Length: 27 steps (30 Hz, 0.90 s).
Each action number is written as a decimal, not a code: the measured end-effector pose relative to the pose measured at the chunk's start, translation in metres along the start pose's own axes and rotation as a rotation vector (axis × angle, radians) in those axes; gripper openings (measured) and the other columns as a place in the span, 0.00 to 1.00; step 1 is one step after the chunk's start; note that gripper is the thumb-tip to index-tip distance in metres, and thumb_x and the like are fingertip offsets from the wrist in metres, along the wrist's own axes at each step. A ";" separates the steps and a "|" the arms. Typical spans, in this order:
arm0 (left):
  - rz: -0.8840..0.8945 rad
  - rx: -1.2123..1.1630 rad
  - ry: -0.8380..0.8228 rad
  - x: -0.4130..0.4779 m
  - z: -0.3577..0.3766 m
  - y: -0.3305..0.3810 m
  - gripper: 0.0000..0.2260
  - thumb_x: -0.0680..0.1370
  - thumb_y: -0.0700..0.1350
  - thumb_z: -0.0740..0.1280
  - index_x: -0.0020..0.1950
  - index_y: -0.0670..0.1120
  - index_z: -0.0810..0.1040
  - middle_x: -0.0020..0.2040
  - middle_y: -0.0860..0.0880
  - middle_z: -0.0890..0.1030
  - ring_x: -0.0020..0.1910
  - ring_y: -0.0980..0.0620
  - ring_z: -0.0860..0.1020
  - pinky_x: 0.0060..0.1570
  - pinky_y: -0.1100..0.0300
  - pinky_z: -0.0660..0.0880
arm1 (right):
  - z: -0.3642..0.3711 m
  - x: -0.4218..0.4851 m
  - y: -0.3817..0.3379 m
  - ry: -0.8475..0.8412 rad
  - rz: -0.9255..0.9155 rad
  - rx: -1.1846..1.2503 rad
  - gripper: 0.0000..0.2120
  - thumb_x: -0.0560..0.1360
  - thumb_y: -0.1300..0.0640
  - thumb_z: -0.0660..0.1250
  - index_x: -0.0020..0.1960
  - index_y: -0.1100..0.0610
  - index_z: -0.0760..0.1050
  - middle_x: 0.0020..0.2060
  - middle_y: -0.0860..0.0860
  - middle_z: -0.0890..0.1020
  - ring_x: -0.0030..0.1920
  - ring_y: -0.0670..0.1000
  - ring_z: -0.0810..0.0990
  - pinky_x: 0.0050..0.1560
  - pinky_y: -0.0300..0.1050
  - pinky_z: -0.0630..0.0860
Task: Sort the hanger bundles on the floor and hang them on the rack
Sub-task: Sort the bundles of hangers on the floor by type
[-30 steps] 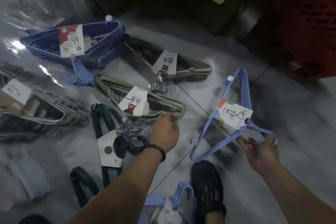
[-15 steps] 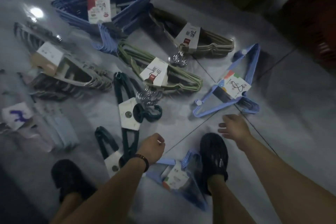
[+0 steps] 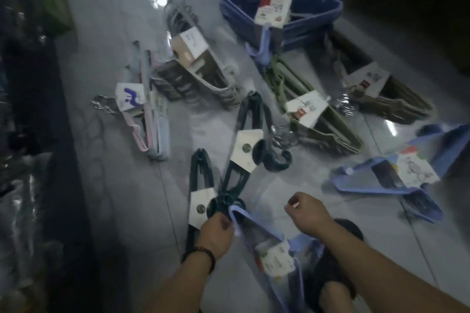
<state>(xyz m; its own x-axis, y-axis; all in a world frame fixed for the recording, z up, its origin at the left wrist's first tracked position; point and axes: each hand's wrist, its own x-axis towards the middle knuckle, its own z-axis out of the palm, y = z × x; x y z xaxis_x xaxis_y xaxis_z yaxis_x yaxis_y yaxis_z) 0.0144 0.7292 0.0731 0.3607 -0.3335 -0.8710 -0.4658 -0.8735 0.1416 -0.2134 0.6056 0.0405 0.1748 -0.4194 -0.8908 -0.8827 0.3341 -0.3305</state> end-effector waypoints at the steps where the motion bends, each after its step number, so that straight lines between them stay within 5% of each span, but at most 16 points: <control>1: -0.005 -0.018 0.035 0.015 -0.001 -0.014 0.04 0.82 0.45 0.66 0.52 0.45 0.78 0.54 0.45 0.83 0.47 0.48 0.78 0.44 0.59 0.73 | 0.003 0.017 -0.010 0.040 -0.034 -0.087 0.20 0.81 0.48 0.68 0.68 0.57 0.74 0.63 0.58 0.80 0.61 0.59 0.79 0.58 0.47 0.74; 4: -0.014 -0.081 0.134 0.058 0.003 -0.059 0.08 0.81 0.49 0.67 0.57 0.47 0.79 0.55 0.45 0.83 0.44 0.49 0.78 0.46 0.59 0.76 | 0.008 0.063 -0.038 0.177 -0.144 -0.330 0.30 0.81 0.51 0.68 0.77 0.60 0.63 0.74 0.61 0.67 0.70 0.63 0.73 0.69 0.54 0.71; 7: -0.039 -0.182 0.069 0.082 0.021 -0.097 0.16 0.80 0.63 0.66 0.53 0.50 0.77 0.51 0.48 0.81 0.45 0.49 0.78 0.40 0.57 0.74 | 0.018 0.099 -0.060 0.174 -0.175 -0.445 0.34 0.79 0.52 0.71 0.78 0.62 0.59 0.76 0.61 0.65 0.71 0.65 0.72 0.68 0.58 0.73; 10: -0.032 -0.260 0.155 0.091 0.048 -0.119 0.10 0.81 0.55 0.67 0.55 0.50 0.72 0.53 0.45 0.79 0.48 0.45 0.78 0.43 0.55 0.75 | 0.028 0.129 -0.068 0.167 -0.145 -0.401 0.38 0.77 0.54 0.74 0.78 0.64 0.59 0.74 0.64 0.68 0.72 0.66 0.71 0.70 0.57 0.72; 13: -0.080 -0.184 0.316 0.091 0.079 -0.133 0.16 0.78 0.46 0.69 0.62 0.47 0.69 0.61 0.41 0.73 0.58 0.38 0.74 0.52 0.49 0.75 | 0.039 0.148 -0.059 0.235 -0.085 -0.428 0.43 0.75 0.55 0.77 0.79 0.64 0.55 0.74 0.66 0.68 0.73 0.67 0.70 0.71 0.59 0.71; 16: -0.205 -0.113 0.356 0.086 0.100 -0.143 0.19 0.79 0.40 0.65 0.69 0.46 0.67 0.69 0.43 0.73 0.66 0.39 0.68 0.60 0.47 0.71 | 0.049 0.158 -0.053 0.374 -0.073 -0.571 0.28 0.74 0.54 0.75 0.68 0.63 0.69 0.64 0.64 0.78 0.63 0.66 0.78 0.61 0.58 0.79; 21: -0.211 0.083 0.353 0.099 0.097 -0.159 0.15 0.82 0.37 0.57 0.66 0.46 0.75 0.66 0.44 0.79 0.63 0.40 0.76 0.58 0.49 0.74 | 0.037 0.132 -0.063 0.343 -0.021 -0.600 0.15 0.72 0.46 0.75 0.43 0.57 0.78 0.25 0.50 0.83 0.29 0.53 0.85 0.41 0.54 0.86; 27: -0.204 0.053 0.450 0.090 0.072 -0.170 0.15 0.81 0.38 0.60 0.61 0.53 0.79 0.59 0.48 0.83 0.58 0.41 0.76 0.51 0.52 0.70 | 0.010 0.067 -0.100 0.338 -0.063 -0.455 0.11 0.76 0.48 0.74 0.44 0.55 0.80 0.29 0.54 0.84 0.23 0.51 0.83 0.36 0.50 0.85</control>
<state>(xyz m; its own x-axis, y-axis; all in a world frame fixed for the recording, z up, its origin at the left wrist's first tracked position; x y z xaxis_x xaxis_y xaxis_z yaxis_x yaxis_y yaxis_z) 0.0675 0.8731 -0.0631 0.7567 -0.2876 -0.5871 -0.3854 -0.9216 -0.0453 -0.1095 0.5527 0.0106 0.1496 -0.6985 -0.6998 -0.9872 -0.0658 -0.1454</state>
